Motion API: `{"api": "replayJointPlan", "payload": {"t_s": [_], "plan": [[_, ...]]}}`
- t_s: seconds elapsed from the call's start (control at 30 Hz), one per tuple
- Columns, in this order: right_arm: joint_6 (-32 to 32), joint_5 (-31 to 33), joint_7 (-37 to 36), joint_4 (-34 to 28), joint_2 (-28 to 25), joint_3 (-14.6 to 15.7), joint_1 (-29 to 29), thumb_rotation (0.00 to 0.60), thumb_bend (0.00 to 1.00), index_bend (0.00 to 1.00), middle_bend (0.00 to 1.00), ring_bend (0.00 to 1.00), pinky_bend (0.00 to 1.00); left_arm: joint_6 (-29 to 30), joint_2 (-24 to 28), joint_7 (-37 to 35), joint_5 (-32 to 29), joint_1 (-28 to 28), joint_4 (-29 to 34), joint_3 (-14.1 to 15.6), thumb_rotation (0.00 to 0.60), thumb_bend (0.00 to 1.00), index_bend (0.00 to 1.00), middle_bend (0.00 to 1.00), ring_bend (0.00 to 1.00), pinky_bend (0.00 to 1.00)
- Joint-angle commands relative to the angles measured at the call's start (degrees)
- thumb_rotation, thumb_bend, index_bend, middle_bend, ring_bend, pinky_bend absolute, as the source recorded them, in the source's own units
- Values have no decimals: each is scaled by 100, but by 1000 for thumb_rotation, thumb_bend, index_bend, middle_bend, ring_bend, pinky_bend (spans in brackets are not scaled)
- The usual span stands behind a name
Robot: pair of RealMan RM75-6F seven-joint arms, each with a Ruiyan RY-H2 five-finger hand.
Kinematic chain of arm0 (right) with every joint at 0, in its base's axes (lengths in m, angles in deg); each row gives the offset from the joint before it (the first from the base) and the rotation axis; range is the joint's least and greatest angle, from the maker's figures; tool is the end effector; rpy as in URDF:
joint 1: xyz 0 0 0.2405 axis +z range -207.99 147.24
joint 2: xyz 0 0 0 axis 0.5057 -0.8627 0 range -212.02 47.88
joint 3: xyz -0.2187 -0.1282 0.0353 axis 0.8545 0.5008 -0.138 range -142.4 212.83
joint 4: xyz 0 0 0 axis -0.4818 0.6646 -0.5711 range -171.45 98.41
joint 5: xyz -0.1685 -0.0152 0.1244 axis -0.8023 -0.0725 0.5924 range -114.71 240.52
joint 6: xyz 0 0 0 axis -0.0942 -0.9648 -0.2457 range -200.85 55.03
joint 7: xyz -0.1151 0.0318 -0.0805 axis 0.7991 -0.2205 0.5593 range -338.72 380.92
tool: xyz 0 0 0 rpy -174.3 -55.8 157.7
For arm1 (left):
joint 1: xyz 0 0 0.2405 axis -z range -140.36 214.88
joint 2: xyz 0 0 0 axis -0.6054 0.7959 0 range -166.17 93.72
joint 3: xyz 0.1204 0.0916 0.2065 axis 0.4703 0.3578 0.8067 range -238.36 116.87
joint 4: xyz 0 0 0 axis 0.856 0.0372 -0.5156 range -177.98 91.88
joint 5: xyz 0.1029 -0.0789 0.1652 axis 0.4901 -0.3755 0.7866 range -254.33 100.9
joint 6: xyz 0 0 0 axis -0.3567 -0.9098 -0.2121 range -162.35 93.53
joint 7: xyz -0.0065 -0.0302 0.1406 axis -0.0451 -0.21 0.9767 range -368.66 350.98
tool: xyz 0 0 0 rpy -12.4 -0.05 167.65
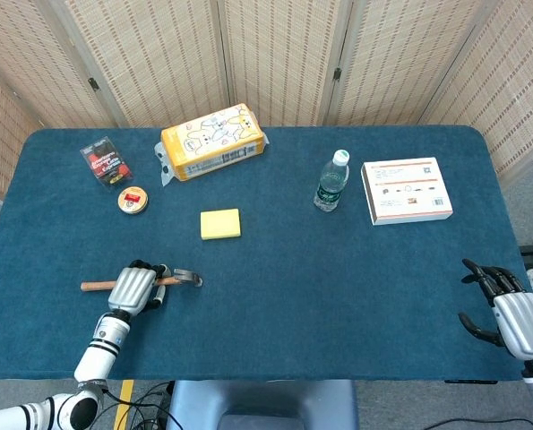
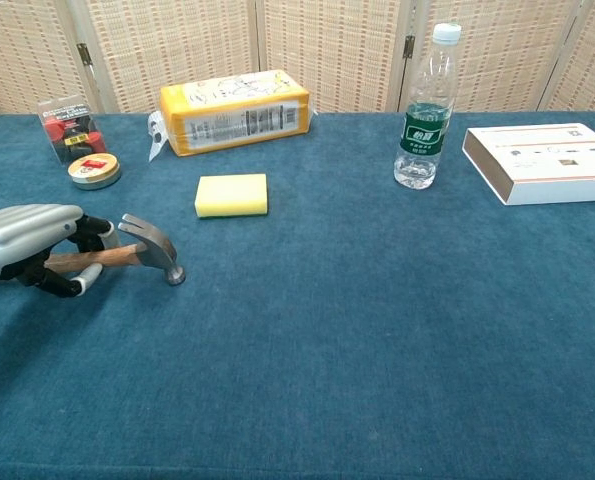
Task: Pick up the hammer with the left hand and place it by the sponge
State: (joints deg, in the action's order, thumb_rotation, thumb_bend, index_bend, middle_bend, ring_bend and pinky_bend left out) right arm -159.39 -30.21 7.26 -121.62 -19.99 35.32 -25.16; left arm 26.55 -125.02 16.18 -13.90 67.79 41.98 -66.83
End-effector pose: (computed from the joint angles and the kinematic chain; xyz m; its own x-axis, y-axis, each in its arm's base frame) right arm -0.3240 -0.1733 0.1720 0.3326 -0.0444 0.9420 -0.9375 -0.1236 0.3252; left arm -0.2240 0.2951 -0.0128 0.4780 0.2976 0.8264 0.8778 -0.1956 -0.4373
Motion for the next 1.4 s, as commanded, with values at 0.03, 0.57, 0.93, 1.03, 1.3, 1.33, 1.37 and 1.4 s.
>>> {"api": "replayJointPlan", "payload": {"t_s": [0.03,0.57,0.93,1.03,1.3,1.33,1.37,1.4], "plan": [[-9,1,-5,4,0,2,-7,600,203,100,335,199,191,-37,7,44,-58,23,10,-2,552,604,393,479,366,261],[-85,-18,53,-79,-40,13,-66,600,202,100,335,199,191,82,19,-292,360,50,-343,33,530,680,637,757,600,632],[-127,-19,134,-167,-65,15,-109,600,203,100,335,199,191,461,35,-2180,1439,75,-783,-137,504,738,757,891,717,860],[-128,-26,161,-195,-75,15,-111,600,202,100,335,199,191,551,73,-2769,1718,138,-865,-194,491,738,767,907,729,881],[-132,-28,212,-237,-79,21,-130,600,203,100,335,199,191,551,6,-3395,2184,527,-1308,-352,397,738,779,934,754,899],[-142,-24,212,-240,-80,20,-139,600,203,100,335,199,191,560,-57,-3453,2219,593,-1437,-390,395,738,781,936,755,904],[-149,-20,213,-242,-83,20,-146,600,203,100,335,199,191,579,-118,-3502,2244,642,-1551,-420,393,738,782,937,756,907],[-152,-14,215,-243,-86,21,-153,600,203,100,335,199,191,592,-183,-3549,2263,688,-1675,-446,391,738,784,940,758,910]]}}
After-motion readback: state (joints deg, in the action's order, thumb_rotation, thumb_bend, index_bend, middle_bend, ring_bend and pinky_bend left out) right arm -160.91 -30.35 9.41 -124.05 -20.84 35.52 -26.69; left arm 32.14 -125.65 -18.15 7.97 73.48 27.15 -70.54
